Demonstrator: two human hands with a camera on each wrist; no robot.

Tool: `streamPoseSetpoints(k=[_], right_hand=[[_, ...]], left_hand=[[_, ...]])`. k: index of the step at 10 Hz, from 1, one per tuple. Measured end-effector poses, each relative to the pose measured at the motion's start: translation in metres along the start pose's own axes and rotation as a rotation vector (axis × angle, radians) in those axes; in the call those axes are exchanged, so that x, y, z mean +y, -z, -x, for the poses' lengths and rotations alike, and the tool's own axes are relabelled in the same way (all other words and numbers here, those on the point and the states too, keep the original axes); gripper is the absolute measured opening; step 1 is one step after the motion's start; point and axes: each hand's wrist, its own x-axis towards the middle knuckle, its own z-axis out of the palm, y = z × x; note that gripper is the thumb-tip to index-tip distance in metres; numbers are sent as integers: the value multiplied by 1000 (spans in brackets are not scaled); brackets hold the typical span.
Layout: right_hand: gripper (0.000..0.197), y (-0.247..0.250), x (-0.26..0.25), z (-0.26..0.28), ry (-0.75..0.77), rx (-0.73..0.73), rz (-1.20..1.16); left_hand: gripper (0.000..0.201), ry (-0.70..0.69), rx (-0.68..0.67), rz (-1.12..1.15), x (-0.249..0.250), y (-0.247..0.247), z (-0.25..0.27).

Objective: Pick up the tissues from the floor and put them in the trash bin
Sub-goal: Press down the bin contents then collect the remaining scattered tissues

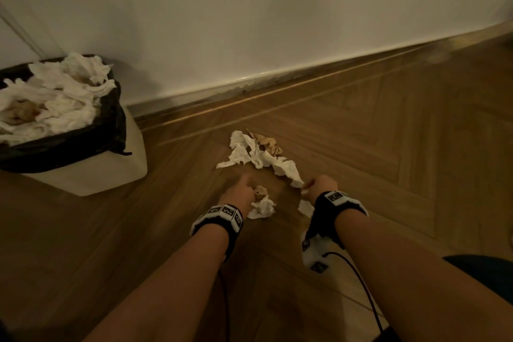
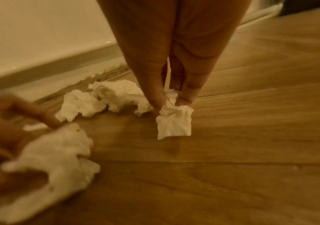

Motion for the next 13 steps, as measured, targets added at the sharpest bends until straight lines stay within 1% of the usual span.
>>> streamPoseSetpoints(k=[1,2,3,4,5,6,7,8,9,10,11,12,13], right_hand=[[29,3,-2,-1,-42,40,-168],[32,5,0,-2,-109,81,-347],[31,9,1,-2,-166,96,-472],[12,15,-3,-4,-180,86,-610],[18,17,-12,-6,-141,72,-745],[24,23,-24,0,-99,80,-801],[20,29,-33,6,-74,51,-890],[32,34,-43,14,54,34,-1052],[36,42,-59,26,82,-1,-1189],[38,48,-77,43,122,-86,-1310],[37,49,-93,67,211,-153,-1381],[34,54,-115,88,317,-202,-1471],[33,59,-140,107,427,-239,-1500]], left_hand=[[28,-42,-39,-287,-2,0,0],[29,-60,-23,-362,-1,4,0],[31,29,-133,-278,1,16,-3],[32,37,-85,-155,-4,17,-4],[39,-19,184,-21,-15,6,5],[45,-2,254,69,-16,4,15],[34,39,294,159,-14,14,21],[33,106,239,203,-14,26,25],[31,147,278,398,-15,37,33],[28,144,293,624,-19,48,40],[23,99,328,774,-24,68,49],[27,-52,481,963,-28,99,67],[25,-125,648,1007,-33,137,86]])
